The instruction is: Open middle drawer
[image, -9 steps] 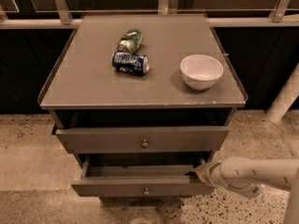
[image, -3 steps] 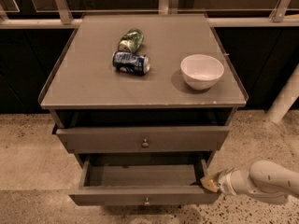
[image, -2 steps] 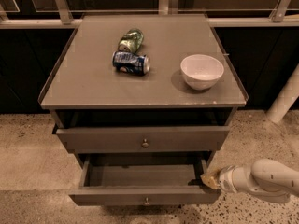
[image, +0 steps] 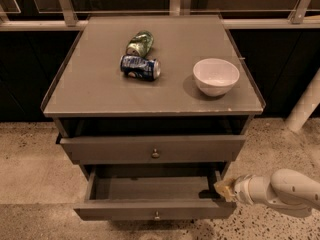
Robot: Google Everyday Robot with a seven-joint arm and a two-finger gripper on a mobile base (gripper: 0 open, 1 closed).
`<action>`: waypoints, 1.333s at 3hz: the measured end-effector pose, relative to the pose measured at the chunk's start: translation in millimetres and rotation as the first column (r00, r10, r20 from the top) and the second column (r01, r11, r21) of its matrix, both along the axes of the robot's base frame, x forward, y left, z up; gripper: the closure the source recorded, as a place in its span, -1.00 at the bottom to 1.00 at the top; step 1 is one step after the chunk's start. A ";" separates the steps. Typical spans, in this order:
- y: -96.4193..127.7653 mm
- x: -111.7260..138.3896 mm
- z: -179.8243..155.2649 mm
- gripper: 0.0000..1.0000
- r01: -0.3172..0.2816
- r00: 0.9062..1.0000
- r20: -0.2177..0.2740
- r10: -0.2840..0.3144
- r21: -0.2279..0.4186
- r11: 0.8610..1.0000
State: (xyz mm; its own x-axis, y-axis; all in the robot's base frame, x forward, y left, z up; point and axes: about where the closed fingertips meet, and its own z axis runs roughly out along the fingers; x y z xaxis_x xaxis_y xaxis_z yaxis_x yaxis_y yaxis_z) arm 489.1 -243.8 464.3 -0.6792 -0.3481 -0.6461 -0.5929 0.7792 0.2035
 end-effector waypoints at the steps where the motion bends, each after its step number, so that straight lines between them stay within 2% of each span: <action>1: 0.4 0.0 0.0 0.63 -0.001 1.000 0.000 0.001 0.000 1.000; 4: 0.5 0.0 0.0 -0.77 -0.001 1.000 0.000 0.001 0.001 1.000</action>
Offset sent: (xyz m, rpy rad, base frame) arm 0.0000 0.0004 0.0001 0.0005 -0.0005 0.0008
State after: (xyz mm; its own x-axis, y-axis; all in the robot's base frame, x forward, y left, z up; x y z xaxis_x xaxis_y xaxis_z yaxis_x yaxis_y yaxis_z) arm 489.0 -243.3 464.3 -0.6786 -0.3484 -0.6466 -0.5937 0.7784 0.2037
